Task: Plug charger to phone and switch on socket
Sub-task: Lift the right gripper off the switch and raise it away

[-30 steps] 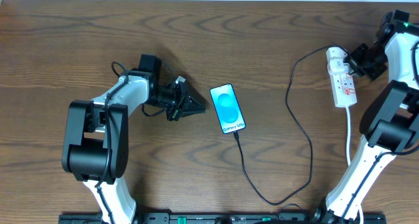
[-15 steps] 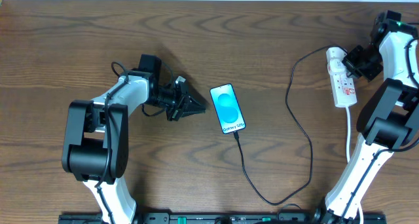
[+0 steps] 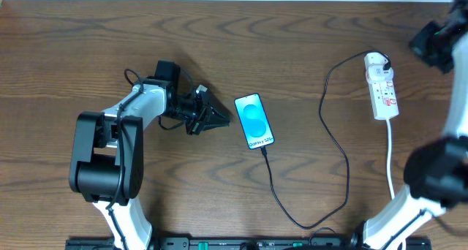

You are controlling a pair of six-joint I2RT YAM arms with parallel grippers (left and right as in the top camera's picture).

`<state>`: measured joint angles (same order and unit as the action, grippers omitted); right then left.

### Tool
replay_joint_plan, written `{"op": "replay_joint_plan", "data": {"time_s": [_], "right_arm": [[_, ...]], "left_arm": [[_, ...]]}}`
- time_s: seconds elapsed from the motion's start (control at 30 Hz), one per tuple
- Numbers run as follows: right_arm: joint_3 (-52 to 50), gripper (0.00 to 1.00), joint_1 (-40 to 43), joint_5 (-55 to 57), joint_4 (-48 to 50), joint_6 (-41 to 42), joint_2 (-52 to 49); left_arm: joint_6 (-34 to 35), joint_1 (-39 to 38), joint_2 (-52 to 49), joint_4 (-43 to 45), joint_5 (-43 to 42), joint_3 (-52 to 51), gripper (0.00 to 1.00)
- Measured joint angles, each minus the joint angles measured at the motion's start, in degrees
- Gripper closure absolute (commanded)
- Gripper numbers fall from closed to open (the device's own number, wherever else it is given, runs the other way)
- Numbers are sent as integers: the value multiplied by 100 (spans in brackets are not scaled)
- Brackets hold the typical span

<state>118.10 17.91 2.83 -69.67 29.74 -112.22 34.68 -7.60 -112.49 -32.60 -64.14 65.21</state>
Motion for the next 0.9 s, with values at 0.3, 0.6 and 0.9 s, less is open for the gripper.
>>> {"op": "replay_joint_plan", "data": {"time_s": [0.3, 0.6, 0.9], "right_arm": [[2, 99, 0, -286, 925, 291, 2118], [7, 99, -155, -761, 2094, 234, 3388], [-245, 87, -195, -839, 1436, -63, 4249]], "left_arm": [[2, 0, 0, 0, 7, 0, 93], [0, 0, 0, 0, 24, 0, 93], [0, 0, 0, 0, 42, 0, 74]]}}
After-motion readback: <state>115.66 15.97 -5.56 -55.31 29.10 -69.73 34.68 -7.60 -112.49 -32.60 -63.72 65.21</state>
